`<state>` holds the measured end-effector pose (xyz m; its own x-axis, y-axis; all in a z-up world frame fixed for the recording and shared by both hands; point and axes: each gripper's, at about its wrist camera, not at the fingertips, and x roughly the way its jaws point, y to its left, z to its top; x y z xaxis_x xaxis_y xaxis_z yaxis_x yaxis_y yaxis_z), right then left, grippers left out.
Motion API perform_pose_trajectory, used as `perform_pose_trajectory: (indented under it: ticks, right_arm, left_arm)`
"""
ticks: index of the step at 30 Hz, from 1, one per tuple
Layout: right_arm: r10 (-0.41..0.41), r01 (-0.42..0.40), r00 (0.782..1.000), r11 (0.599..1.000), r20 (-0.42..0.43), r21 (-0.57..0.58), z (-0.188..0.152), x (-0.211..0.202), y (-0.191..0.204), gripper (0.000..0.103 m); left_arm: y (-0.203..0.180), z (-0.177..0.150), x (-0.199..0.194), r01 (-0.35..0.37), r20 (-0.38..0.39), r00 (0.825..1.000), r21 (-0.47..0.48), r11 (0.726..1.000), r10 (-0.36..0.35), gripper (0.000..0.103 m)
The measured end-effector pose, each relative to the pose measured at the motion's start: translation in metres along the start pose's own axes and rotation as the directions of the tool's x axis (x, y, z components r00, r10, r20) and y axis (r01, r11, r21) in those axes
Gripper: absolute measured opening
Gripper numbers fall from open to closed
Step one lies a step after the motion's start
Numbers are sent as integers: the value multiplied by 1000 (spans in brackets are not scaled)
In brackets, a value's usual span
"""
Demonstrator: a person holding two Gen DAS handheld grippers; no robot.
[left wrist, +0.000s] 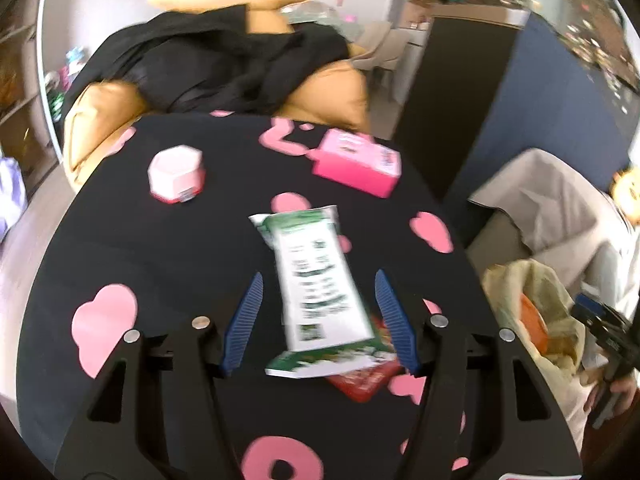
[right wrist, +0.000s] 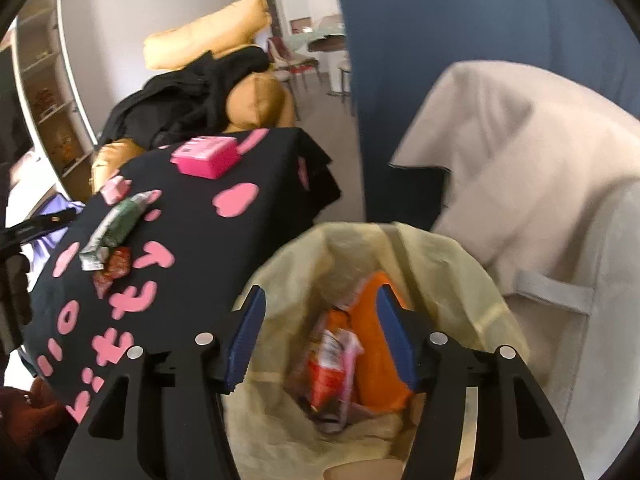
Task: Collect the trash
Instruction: 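Open both grippers over the trash bag to drop the wrappers, then grasp the green milk carton with the left gripper while the right grasps the red chip can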
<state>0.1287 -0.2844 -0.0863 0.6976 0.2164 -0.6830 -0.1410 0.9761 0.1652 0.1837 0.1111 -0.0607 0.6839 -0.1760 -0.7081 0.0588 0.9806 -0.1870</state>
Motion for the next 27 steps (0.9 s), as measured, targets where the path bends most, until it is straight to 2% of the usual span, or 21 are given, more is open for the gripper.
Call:
perform_pose_trajectory:
  ticks: [4, 9, 16, 17, 19, 22, 27]
  right_arm:
    - [33, -33, 999, 999, 2, -37, 8, 6, 23, 56]
    - [33, -35, 999, 995, -20, -96, 16, 20, 55, 56]
    - [35, -39, 999, 991, -32, -124, 15, 29, 76, 56]
    - [45, -49, 998, 991, -35, -126, 14, 30, 78, 56]
    - [69, -72, 997, 989, -33, -131, 13, 31, 84, 56]
    - [87, -91, 996, 984, -33, -154, 12, 34, 95, 56]
    - [141, -149, 989, 970, -56, -192, 11, 42, 123, 56]
  left_arm:
    - [12, 1, 19, 10, -60, 998, -64, 998, -14, 59]
    - [-1, 9, 50, 3, -125, 992, -54, 999, -10, 59]
    - [-15, 16, 84, -81, -178, 981, -11, 997, 78, 59]
    - [-15, 16, 85, -79, -182, 980, -13, 997, 76, 59]
    - [-13, 14, 85, -55, -194, 980, -15, 998, 51, 51]
    - [-10, 11, 78, -8, -194, 981, 2, 1000, 8, 49]
    - [10, 8, 43, -7, -140, 990, -14, 1000, 5, 49]
